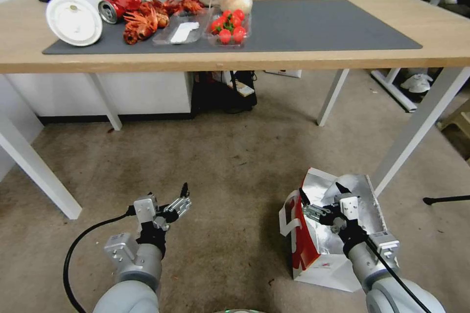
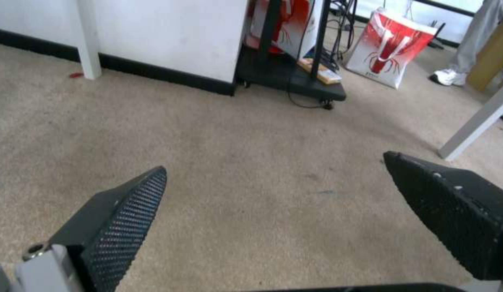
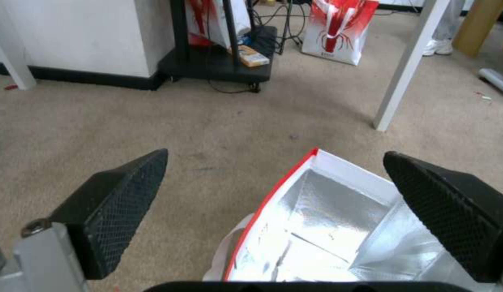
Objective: Pick up the food delivery bag from the floor and place it on the table.
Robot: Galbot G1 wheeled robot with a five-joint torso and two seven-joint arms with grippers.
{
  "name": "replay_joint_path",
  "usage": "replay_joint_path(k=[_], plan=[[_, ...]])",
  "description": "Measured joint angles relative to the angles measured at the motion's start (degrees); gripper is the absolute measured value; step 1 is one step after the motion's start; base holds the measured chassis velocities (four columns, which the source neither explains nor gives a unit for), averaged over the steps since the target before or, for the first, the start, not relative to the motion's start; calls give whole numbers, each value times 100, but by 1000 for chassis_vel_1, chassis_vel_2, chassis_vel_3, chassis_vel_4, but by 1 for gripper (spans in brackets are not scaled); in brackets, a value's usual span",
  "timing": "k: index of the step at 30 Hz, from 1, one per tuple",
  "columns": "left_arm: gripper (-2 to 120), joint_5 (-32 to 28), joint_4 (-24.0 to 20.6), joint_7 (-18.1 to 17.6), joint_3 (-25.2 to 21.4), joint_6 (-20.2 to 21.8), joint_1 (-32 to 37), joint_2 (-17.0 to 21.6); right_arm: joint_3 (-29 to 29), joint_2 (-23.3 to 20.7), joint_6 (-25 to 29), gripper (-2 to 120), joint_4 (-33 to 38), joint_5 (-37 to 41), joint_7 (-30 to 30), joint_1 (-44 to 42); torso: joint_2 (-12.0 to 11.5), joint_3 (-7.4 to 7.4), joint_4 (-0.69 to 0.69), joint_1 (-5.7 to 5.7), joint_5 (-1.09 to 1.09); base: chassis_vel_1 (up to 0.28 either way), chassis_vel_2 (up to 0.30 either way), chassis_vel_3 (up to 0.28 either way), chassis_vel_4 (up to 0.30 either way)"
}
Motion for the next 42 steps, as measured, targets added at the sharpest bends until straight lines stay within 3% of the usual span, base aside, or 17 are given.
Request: replay_joint_path(k=[16, 21, 29, 33, 37, 42], plan=[[100, 380, 67, 208, -28, -295, 78, -6, 58, -120, 37, 100, 40, 88, 0, -65, 22, 0, 0, 1, 0, 0, 0, 0, 0], [100, 559, 72, 328, -40, -308, 105, 11, 408, -358, 45, 100, -18, 400, 82, 90, 32, 0, 0, 4, 0, 0, 0, 0, 0], [100, 627, 5, 488, -24, -234, 134, 96, 1150, -1302, -292, 100, -600, 839, 154, 513, 44, 0, 0, 6, 2, 0, 0, 0, 0], [100, 639, -5, 487, -25, -218, 128, 101, 1246, -1478, -492, 100, -658, 891, 194, 610, 45, 0, 0, 6, 1, 0, 0, 0, 0], [100, 680, -5, 481, -15, -221, 131, 96, 1341, -1916, -1019, 100, -903, 951, 277, 922, 50, 0, 0, 7, 1, 0, 0, 0, 0], [100, 681, -2, 466, 7, -222, 79, 89, 1091, -2294, -1296, 100, -1409, 948, 306, 1390, 54, 0, 1, 8, 1, 0, 0, 0, 0]])
